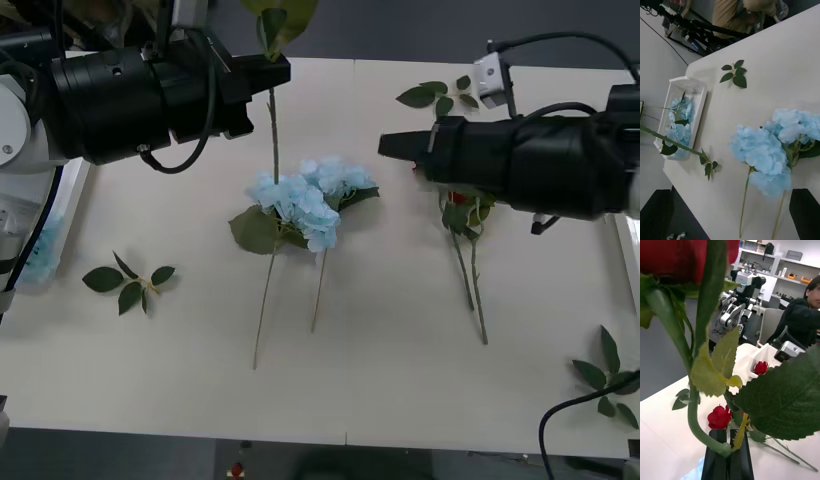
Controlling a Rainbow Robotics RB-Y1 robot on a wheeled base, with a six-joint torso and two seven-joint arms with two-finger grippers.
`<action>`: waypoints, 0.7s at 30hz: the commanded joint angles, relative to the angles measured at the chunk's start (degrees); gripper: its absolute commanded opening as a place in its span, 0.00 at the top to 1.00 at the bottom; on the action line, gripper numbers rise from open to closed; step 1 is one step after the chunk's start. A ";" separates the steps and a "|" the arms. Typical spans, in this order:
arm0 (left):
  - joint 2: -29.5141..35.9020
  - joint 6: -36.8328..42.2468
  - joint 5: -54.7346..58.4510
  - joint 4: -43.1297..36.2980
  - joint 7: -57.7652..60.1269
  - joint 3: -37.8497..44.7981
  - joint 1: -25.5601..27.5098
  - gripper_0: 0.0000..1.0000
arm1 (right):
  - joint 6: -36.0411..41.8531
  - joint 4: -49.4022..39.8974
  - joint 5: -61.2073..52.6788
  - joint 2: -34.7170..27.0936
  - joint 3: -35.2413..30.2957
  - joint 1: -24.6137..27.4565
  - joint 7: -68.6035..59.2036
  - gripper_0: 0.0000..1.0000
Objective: Put the red flowers into the right box and the blue flowers into the left box
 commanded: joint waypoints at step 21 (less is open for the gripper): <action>0.50 -0.28 0.81 -0.76 -4.19 -2.67 -2.78 1.00 | -18.85 -1.00 8.95 -0.18 18.99 1.45 8.38 0.09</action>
